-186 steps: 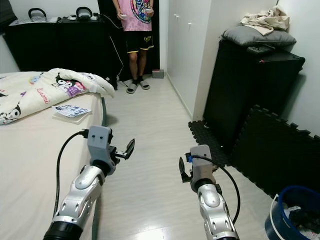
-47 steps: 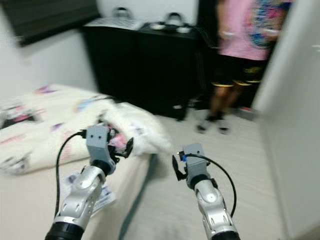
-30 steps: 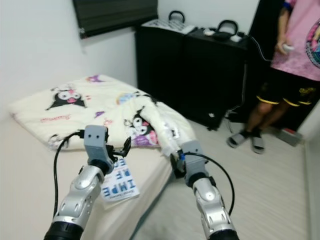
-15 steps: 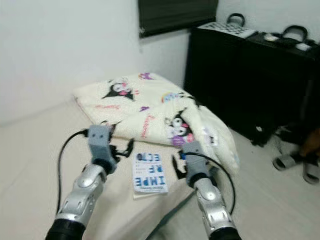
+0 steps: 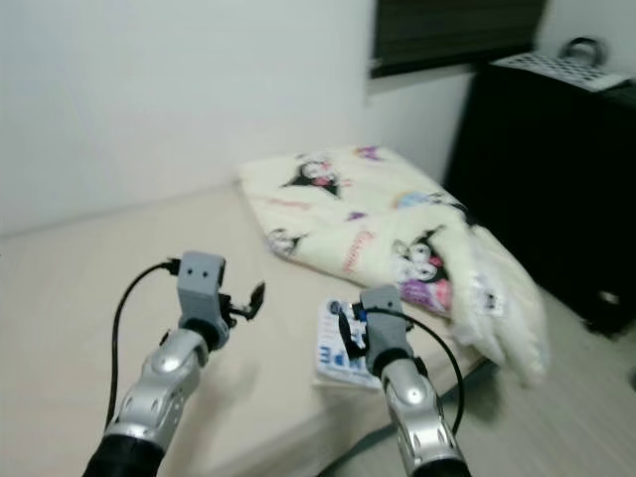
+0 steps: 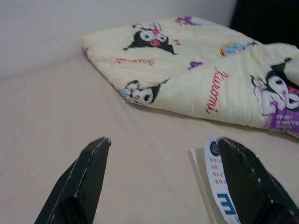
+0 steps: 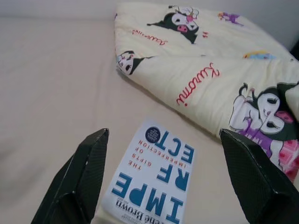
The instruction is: Clean up the room
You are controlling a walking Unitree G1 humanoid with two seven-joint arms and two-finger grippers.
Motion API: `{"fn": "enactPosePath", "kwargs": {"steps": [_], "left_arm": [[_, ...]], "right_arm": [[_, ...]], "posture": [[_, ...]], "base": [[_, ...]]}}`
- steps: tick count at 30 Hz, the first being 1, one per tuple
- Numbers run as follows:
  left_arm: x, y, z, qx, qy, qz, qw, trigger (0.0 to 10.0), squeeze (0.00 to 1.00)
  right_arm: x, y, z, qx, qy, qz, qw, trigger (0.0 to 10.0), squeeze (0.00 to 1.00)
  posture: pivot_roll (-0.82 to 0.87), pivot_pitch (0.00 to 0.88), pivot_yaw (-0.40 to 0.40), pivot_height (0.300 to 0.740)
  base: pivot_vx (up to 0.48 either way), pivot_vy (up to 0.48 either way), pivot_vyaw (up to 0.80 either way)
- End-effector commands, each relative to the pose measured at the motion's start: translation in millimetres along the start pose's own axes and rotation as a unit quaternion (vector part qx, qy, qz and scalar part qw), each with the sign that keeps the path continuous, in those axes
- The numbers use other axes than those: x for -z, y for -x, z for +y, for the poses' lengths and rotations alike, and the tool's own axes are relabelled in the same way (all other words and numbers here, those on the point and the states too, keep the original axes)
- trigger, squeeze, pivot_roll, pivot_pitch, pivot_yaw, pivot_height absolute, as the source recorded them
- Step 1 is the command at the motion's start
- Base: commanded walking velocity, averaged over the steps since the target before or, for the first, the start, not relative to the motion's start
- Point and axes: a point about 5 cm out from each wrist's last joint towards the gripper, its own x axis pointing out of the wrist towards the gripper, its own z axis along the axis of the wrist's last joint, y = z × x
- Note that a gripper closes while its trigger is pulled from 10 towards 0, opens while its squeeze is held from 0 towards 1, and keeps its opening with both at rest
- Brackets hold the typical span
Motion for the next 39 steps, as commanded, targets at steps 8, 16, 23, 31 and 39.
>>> {"fn": "enactPosePath", "kwargs": {"steps": [8, 16, 23, 31, 39], "left_arm": [[6.1, -0.4, -3.6, 0.005, 0.001, 0.025, 1.000, 10.0, 0.00], [11.2, 2.0, 0.7, -0.006, -0.004, 0.035, 0.999, 10.0, 0.00], [11.6, 3.6, 3.3, -0.002, 0.000, 0.036, 0.999, 10.0, 0.00], [11.1, 4.2, -0.7, 0.003, 0.002, 0.037, 0.999, 10.0, 0.00], [10.3, 3.7, -1.8, 0.004, 0.005, 0.037, 0.999, 10.0, 0.00]], "right_arm": [[-1.8, -0.7, -5.0, 0.010, -0.004, -0.006, 1.000, 10.0, 0.00], [0.7, 1.1, -8.7, 0.014, -0.004, -0.002, 1.000, 10.0, 0.00], [2.4, 1.9, -10.9, 0.014, -0.004, 0.003, 1.000, 10.0, 0.00], [2.4, 1.8, -10.9, 0.014, -0.006, 0.005, 1.000, 10.0, 0.00], [3.0, 2.2, -12.2, 0.017, -0.008, 0.006, 1.000, 10.0, 0.00]], "posture": [[0.02, 0.000, -0.040, 0.740], [0.02, 0.000, -0.039, 0.740], [0.02, 0.000, -0.042, 0.740], [0.01, 0.000, -0.037, 0.740], [0.01, 0.000, -0.034, 0.740]], "base": [[0.000, 0.000, 0.80], [0.000, 0.000, 0.80], [0.000, 0.000, 0.80], [0.000, 0.000, 0.80], [0.000, 0.000, 0.80]]}}
